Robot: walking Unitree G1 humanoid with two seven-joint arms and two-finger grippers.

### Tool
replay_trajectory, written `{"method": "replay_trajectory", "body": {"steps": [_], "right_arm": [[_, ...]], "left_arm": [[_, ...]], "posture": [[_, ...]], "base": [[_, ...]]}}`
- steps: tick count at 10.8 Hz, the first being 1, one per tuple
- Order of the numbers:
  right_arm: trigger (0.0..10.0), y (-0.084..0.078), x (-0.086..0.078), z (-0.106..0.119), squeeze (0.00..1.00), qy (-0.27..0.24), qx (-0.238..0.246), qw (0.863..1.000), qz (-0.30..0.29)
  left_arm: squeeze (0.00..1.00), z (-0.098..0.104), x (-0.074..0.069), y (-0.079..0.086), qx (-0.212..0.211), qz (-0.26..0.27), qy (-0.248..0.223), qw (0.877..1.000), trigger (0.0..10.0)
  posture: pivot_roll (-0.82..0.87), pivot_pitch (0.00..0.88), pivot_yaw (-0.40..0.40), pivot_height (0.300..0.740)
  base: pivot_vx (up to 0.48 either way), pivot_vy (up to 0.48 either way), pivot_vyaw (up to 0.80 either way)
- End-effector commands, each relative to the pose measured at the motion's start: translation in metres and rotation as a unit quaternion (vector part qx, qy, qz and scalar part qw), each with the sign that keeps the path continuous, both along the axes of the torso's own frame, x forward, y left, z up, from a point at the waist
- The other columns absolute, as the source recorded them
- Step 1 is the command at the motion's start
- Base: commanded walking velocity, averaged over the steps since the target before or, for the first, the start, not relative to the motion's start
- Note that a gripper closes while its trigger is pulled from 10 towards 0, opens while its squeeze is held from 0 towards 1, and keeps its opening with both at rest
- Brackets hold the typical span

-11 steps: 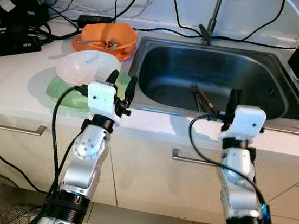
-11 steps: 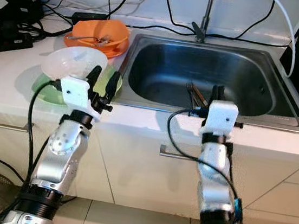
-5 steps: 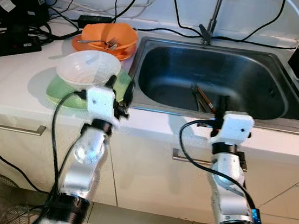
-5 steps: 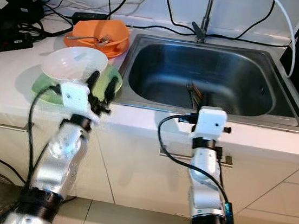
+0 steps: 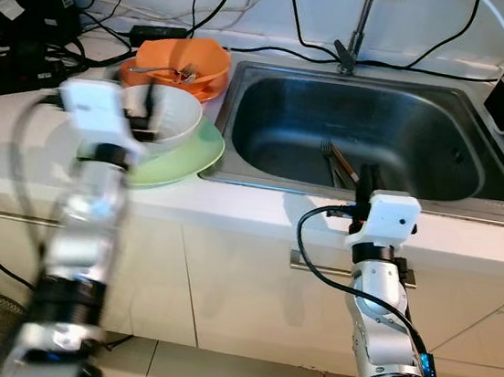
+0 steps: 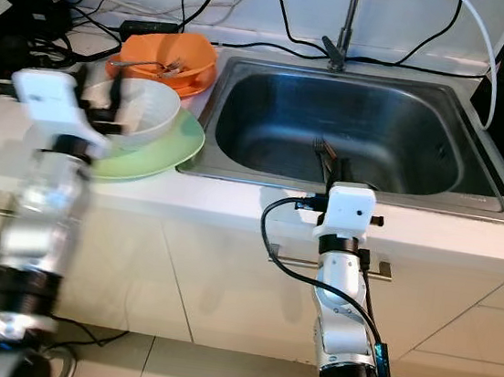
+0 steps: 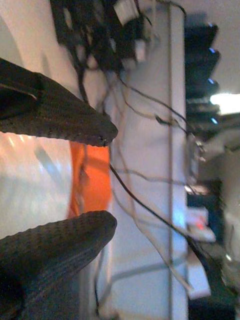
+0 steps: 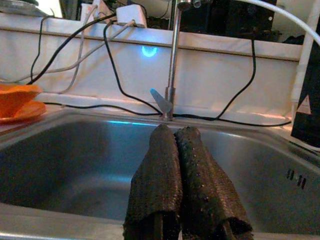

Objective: Kitchen organization

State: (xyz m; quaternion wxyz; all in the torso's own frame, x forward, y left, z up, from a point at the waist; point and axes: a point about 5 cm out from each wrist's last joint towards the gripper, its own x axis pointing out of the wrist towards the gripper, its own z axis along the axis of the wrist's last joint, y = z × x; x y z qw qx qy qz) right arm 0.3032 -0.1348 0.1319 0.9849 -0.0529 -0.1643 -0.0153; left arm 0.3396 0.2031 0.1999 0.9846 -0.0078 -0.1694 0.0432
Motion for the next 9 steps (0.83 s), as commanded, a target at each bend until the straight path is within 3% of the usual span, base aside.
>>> {"method": "replay_trajectory", "body": {"steps": [1,3,5,7,9], "right_arm": [[10.0,0.003,0.001,0.0,0.0,0.002,-0.001,1.0,0.007],[10.0,0.006,-0.001,-0.002,0.0,0.004,-0.003,1.0,0.014],[10.0,0.008,-0.001,-0.004,0.0,0.008,-0.005,1.0,0.021],[10.0,0.009,0.0,-0.004,0.0,0.01,-0.006,1.0,0.028],[10.0,0.011,0.002,-0.002,0.0,0.01,-0.007,0.999,0.034]], "left_arm": [[0.0,-0.002,0.004,0.005,0.01,0.007,0.024,1.0,10.0],[0.0,0.0,0.006,0.027,-0.003,0.036,0.051,0.998,10.0],[0.0,0.004,0.002,0.045,-0.065,0.062,0.08,0.993,10.0],[0.0,0.004,-0.007,0.051,-0.119,0.072,0.1,0.985,10.0],[0.0,0.003,-0.007,0.046,-0.113,0.049,0.128,0.984,10.0]], "posture": [[0.07,0.0,0.072,0.74],[0.07,0.0,0.075,0.74],[0.07,0.0,0.077,0.74],[0.08,0.0,0.072,0.74],[0.08,0.0,0.068,0.74]], "base": [[0.0,0.0,0.0],[0.0,0.0,0.0],[0.0,0.0,0.0],[0.0,0.0,0.0],[0.0,0.0,0.0]]}}
